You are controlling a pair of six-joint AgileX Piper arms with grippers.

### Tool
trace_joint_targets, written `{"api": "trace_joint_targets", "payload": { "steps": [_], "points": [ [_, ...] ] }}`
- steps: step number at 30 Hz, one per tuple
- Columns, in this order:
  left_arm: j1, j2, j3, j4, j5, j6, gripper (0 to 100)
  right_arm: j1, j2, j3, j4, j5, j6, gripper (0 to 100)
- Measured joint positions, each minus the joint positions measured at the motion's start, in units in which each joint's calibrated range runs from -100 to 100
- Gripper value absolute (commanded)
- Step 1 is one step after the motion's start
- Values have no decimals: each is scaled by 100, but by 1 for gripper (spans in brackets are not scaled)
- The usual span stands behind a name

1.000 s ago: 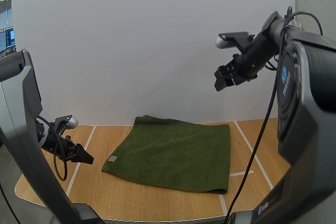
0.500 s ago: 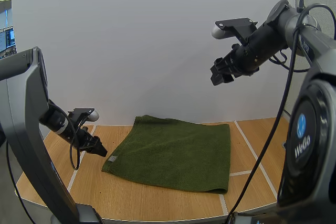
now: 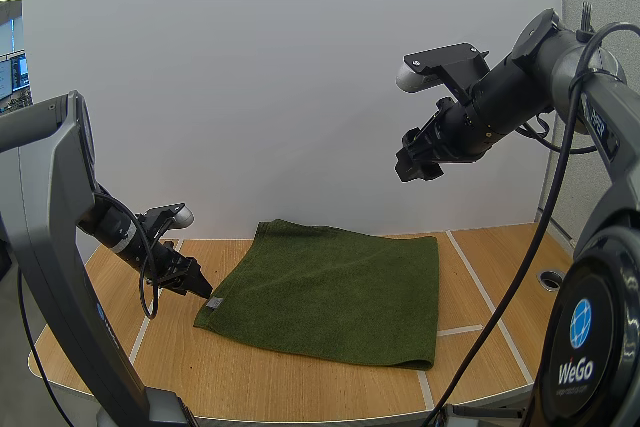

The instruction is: Fold the towel

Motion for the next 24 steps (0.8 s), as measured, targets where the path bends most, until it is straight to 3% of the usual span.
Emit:
{"api": "trace_joint_targets", "payload": {
  "steps": [18,24],
  "points": [
    [0,600,-15,74,-177,-76,86,0,0,9,123,0,0,100],
    [-190,664,-15,74,-177,-130,86,0,0,9,123,0,0,100]
  ]
}}
